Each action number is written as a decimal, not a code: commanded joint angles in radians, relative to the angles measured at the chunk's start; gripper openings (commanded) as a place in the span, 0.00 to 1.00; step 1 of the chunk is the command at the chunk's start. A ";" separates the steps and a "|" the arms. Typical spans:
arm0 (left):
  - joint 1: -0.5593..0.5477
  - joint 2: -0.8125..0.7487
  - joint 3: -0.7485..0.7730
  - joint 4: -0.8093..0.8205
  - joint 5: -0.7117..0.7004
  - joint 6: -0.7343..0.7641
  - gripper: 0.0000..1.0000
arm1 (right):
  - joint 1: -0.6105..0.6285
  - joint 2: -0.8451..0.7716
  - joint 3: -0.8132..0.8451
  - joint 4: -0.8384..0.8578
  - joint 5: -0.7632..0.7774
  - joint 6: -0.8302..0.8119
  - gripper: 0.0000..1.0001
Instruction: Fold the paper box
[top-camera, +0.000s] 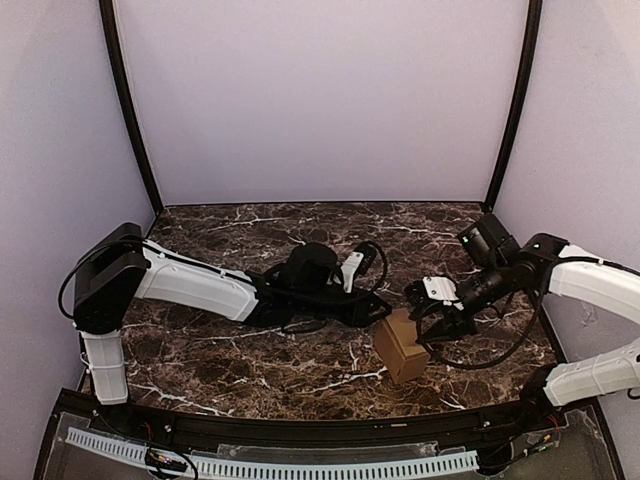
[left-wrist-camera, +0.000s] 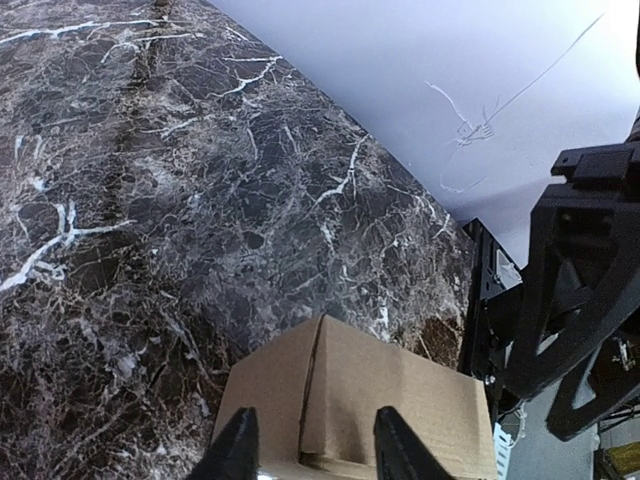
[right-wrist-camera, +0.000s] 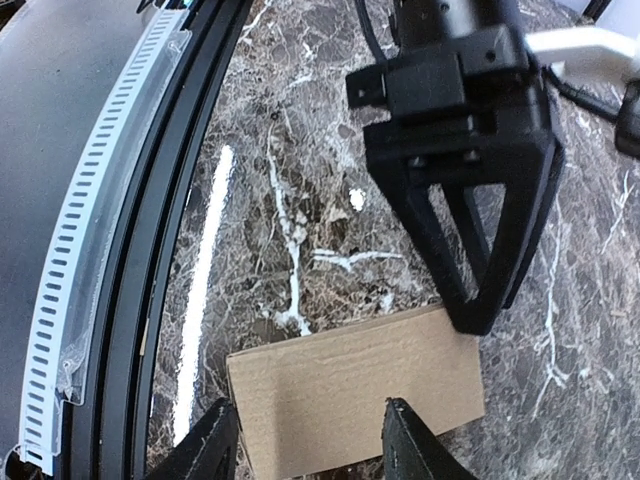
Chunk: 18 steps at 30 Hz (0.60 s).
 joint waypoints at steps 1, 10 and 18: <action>0.001 -0.011 0.012 0.000 0.049 -0.008 0.34 | 0.035 -0.012 -0.045 -0.035 0.072 -0.014 0.47; 0.011 -0.006 -0.010 0.045 0.043 -0.052 0.15 | 0.111 -0.017 -0.081 -0.002 0.137 -0.003 0.37; 0.011 0.009 -0.001 0.043 0.069 -0.060 0.09 | 0.138 -0.012 -0.104 0.028 0.152 0.009 0.34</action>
